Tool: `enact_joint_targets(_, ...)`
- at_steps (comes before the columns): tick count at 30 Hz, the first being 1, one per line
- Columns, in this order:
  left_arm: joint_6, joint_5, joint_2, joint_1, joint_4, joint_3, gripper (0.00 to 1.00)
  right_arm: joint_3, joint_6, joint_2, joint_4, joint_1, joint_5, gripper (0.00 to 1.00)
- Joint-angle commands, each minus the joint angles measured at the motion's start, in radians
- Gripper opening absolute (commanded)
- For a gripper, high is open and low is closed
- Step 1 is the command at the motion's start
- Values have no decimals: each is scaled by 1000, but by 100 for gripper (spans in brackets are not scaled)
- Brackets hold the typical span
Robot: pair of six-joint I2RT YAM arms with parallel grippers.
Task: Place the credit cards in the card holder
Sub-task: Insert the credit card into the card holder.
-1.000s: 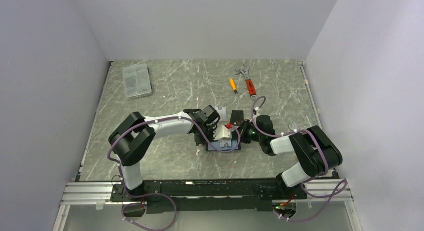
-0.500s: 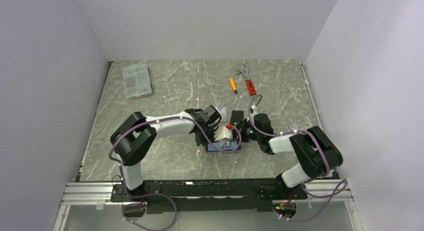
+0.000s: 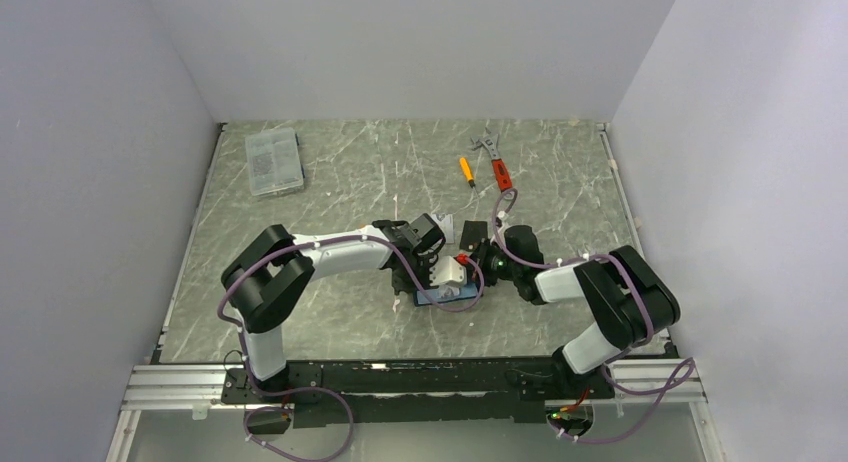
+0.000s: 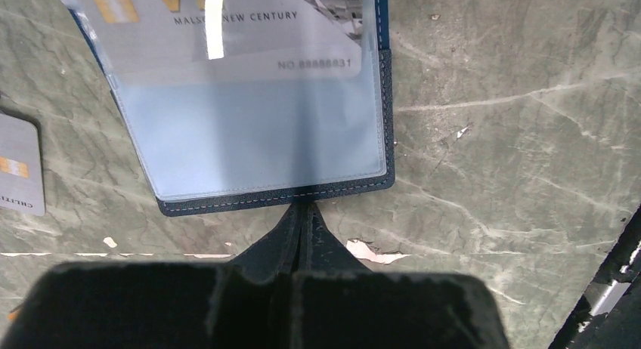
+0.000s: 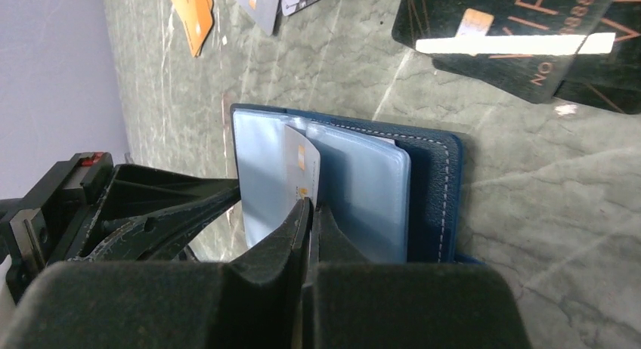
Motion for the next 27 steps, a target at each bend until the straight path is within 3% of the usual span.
enact_joint_targets(1,-11,61,56,-23,-19,2,0,9,-41,45,-54,4,-25,0)
enact_joint_targets(15,-15,27,74,-22,-18,11,0,66,-110,112,-155,15,-83,0)
enact_joint_targets(26,-21,63,50,-7,-9,17,0,136,-141,107,-309,69,11,0)
enact_joint_targets(27,-20,81,37,4,-8,14,0,137,-143,94,-328,68,19,5)
